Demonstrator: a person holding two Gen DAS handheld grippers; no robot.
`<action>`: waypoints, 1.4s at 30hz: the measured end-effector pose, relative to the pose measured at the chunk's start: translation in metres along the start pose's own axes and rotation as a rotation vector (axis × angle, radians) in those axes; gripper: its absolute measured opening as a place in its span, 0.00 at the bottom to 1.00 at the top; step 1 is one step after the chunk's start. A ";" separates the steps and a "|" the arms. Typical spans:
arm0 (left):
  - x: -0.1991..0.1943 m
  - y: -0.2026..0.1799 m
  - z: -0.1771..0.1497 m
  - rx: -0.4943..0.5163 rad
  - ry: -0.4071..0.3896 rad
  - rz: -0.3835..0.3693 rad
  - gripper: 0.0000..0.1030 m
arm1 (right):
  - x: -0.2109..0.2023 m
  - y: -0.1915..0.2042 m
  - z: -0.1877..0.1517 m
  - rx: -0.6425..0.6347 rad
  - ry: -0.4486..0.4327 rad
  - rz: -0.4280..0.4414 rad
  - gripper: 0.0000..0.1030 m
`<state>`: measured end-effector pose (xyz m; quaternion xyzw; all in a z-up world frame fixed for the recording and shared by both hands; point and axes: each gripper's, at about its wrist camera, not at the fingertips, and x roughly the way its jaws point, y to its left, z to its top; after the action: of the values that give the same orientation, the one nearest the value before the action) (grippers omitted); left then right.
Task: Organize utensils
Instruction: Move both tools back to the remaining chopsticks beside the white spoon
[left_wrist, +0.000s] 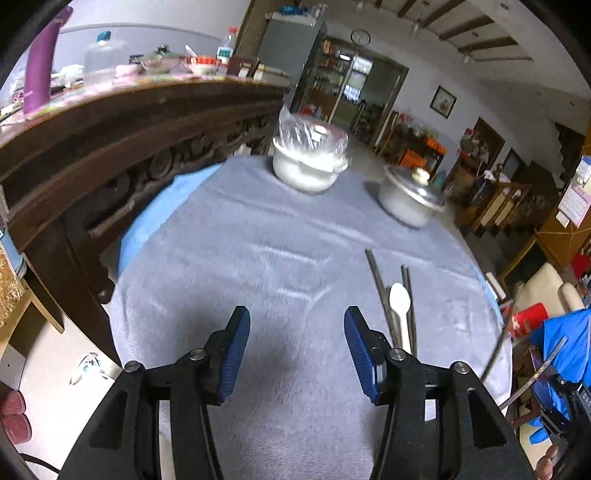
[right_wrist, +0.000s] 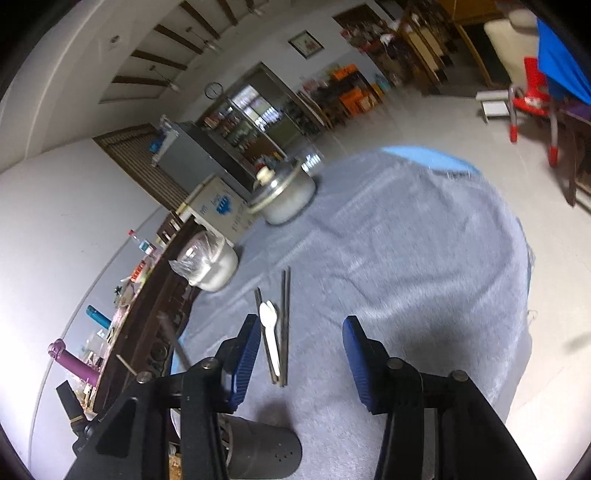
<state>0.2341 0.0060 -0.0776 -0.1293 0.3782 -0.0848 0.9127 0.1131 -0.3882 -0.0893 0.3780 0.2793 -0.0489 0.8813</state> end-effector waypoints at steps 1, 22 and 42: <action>0.006 0.000 -0.001 0.006 0.011 0.004 0.52 | 0.005 -0.003 -0.001 0.002 0.015 -0.003 0.48; 0.188 -0.078 0.052 0.163 0.204 -0.067 0.53 | 0.101 -0.033 -0.002 0.003 0.162 -0.019 0.48; 0.256 -0.130 0.058 0.269 0.291 0.019 0.53 | 0.130 -0.048 0.010 0.022 0.182 0.002 0.48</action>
<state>0.4469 -0.1724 -0.1707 0.0111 0.4928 -0.1437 0.8581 0.2127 -0.4132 -0.1831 0.3907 0.3571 -0.0165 0.8483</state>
